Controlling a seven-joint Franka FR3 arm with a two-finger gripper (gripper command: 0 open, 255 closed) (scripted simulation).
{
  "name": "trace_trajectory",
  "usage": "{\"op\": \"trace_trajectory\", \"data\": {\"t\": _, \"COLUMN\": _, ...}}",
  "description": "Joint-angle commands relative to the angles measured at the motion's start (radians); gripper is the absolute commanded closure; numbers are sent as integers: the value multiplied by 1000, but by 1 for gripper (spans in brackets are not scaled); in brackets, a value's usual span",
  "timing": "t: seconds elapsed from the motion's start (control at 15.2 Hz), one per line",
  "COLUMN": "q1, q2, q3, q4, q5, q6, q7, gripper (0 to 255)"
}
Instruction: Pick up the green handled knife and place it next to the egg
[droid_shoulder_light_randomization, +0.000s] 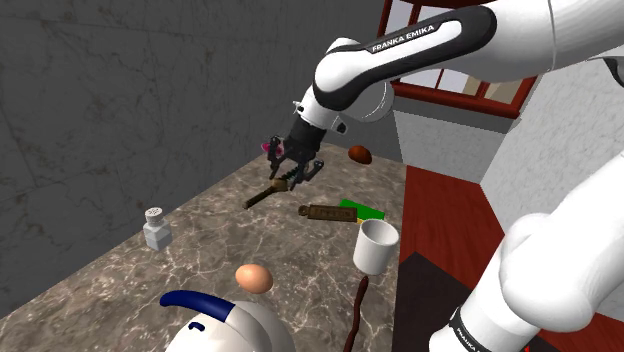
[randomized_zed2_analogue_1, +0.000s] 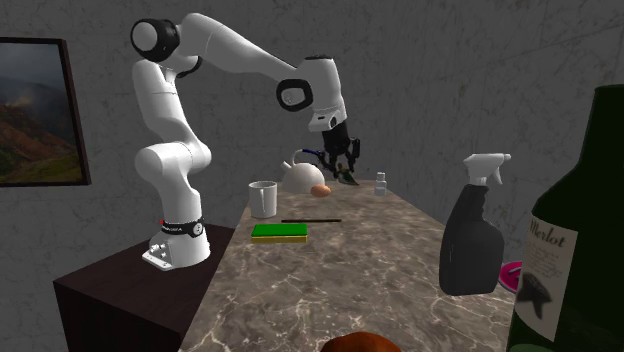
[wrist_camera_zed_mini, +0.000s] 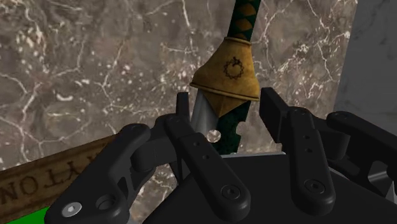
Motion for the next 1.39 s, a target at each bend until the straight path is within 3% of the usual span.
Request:
{"op": "trace_trajectory", "data": {"t": 0.0, "q1": 20, "q2": 11, "q3": 35, "q4": 6, "q5": -1, "q6": 22, "q7": 54, "gripper": 255}}
{"op": "trace_trajectory", "data": {"t": 0.07, "q1": 33, "q2": 25, "q3": 60, "q4": 19, "q5": -6, "q6": 35, "q7": 93, "gripper": 255}}
{"op": "trace_trajectory", "data": {"t": 1.32, "q1": 58, "q2": 180, "q3": 73, "q4": -90, "q5": 83, "q6": 291, "q7": -18, "gripper": 255}}
